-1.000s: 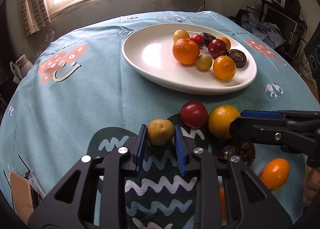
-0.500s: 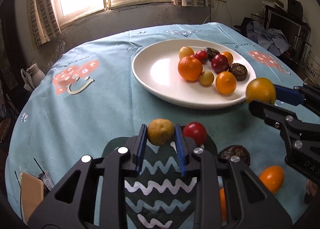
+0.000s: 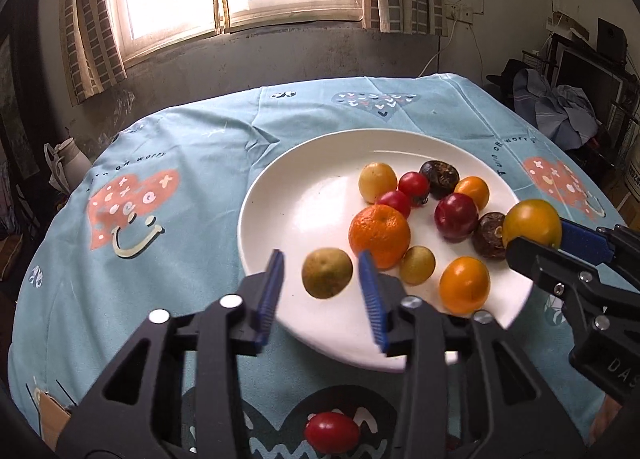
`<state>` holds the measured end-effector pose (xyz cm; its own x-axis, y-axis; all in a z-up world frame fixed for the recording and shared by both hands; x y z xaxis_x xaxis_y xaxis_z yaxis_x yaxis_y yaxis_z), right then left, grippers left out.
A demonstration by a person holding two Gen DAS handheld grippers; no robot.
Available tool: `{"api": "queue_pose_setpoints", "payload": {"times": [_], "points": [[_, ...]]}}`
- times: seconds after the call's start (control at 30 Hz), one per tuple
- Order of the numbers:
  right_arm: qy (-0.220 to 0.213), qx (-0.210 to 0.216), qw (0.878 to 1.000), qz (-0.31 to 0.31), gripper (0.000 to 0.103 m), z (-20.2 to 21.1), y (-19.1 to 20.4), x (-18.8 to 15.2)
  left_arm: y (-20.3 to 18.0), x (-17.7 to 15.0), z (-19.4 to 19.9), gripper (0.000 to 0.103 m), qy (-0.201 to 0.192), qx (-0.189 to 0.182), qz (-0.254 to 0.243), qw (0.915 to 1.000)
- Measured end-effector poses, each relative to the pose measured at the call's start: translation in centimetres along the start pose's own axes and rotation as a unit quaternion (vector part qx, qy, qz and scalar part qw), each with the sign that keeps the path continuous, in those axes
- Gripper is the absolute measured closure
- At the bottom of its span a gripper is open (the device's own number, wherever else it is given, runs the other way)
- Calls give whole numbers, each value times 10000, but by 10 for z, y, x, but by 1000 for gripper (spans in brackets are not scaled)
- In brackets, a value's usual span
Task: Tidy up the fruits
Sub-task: 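Place the brown fruit and orange on the plate, opening both grippers, then grasp a red tomato with the left gripper while the right grasps a dark brown fruit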
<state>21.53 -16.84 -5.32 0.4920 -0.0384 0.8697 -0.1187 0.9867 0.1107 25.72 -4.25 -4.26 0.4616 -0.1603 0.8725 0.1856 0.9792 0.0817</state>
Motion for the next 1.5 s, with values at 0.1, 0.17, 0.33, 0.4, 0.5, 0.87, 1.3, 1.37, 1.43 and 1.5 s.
{"api": "queue_pose_setpoints", "payload": {"times": [0.1, 0.17, 0.33, 0.4, 0.5, 0.87, 1.3, 1.37, 1.43, 1.5], "points": [[-282, -8, 9995, -172, 54, 10, -12, 5, 7, 0, 6, 31, -206, 147, -92, 9996], [-543, 138, 9976, -402, 54, 29, -16, 16, 15, 5, 17, 31, -296, 101, 68, 9995], [-1024, 242, 9935, -427, 38, 78, -12, 19, 32, -7, 50, 21, -381, 131, 172, 9990], [-950, 254, 9945, -346, 38, 83, -9, 7, 35, -24, 59, 15, -276, 184, 57, 9994], [-727, 284, 9967, -234, 38, 84, -5, -12, 34, -48, 67, 14, -82, 306, -178, 9993], [-429, 286, 9984, -246, 38, 77, -4, -28, 15, -72, 64, 17, 257, -65, -349, 9990], [-184, 532, 9983, -126, 38, 70, 11, -40, 5, -87, 49, 72, 730, -772, -35, 9943], [-133, 579, 9982, -31, 38, 68, 18, -44, 10, -83, 53, 72, 601, -505, -131, 9968], [-41, 664, 9978, 77, 38, 67, 28, -49, 23, -73, 59, 72, 400, -230, -96, 9989], [72, 821, 9964, 186, 38, 65, 41, -55, 36, -67, 63, 72, 299, -78, 80, 9995]]}}
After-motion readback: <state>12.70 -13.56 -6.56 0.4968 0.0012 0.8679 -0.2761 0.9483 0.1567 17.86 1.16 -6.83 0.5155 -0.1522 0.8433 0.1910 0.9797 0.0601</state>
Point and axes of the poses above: each gripper's, at about its wrist camera, not at the fingertips, and z roughly against the way its jaws point, y to its left, x to its top, the point moved 7 cm from there along -z, roughly the way its jaws point, and after that the axes turned 13 degrees about -y, right-handed, at the moved point
